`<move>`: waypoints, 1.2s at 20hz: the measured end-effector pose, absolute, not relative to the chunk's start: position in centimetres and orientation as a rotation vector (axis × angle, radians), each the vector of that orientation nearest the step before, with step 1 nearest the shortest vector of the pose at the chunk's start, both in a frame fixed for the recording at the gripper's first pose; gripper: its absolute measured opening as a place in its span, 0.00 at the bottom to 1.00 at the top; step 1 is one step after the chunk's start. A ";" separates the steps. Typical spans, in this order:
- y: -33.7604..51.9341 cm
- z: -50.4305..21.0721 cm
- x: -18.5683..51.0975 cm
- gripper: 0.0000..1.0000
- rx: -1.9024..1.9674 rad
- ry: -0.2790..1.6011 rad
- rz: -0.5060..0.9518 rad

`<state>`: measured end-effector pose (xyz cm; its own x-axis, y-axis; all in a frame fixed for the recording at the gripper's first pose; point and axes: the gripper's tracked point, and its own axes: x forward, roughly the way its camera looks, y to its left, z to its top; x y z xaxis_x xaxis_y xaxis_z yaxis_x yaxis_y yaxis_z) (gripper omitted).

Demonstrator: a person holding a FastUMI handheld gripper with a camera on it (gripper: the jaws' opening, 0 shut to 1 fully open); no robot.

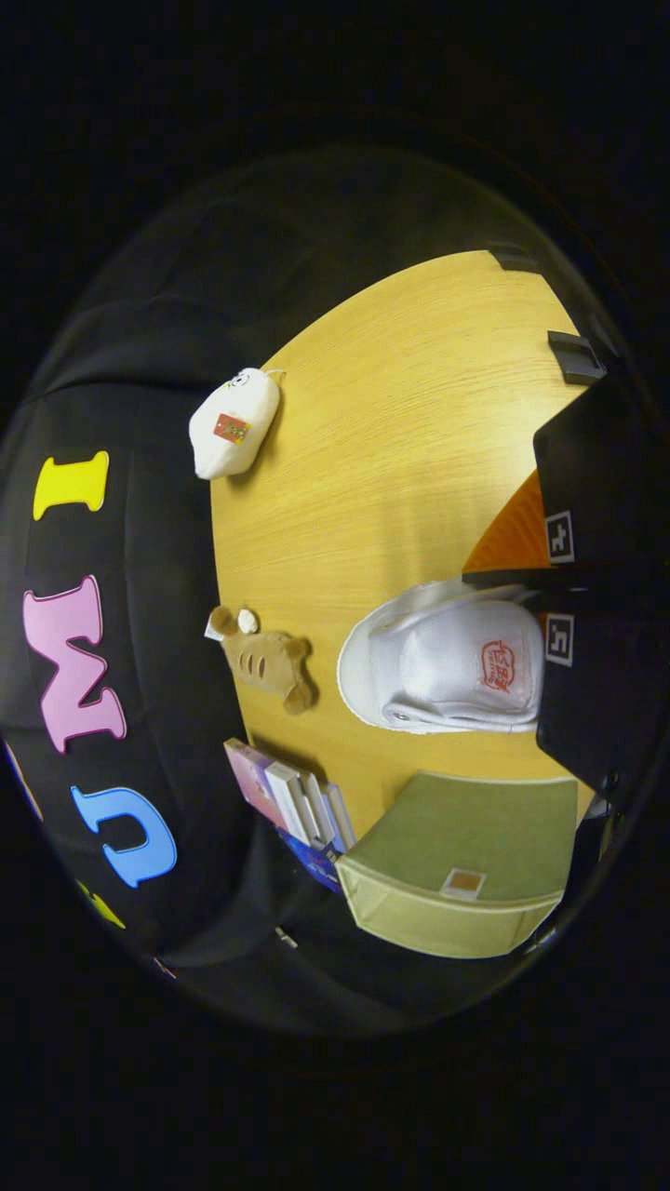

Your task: Open the storage box then place both shoes into the box .Put the left shoe in first, then the right shoe, with the right side of both shoes facing outward in a uniform manner.

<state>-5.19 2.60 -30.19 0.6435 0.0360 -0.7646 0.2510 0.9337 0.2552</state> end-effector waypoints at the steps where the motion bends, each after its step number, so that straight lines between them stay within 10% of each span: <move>1: 3.7 -28.7 -4.7 0.05 0.366 0.852 -0.112; 11: 18.1 -19.2 -1.0 0.05 0.484 0.800 0.017; 24: 28.4 -25.2 -0.2 0.09 0.367 0.952 0.012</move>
<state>-0.17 28.35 -25.18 0.5845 0.1704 -0.7933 0.1498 0.9382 0.3119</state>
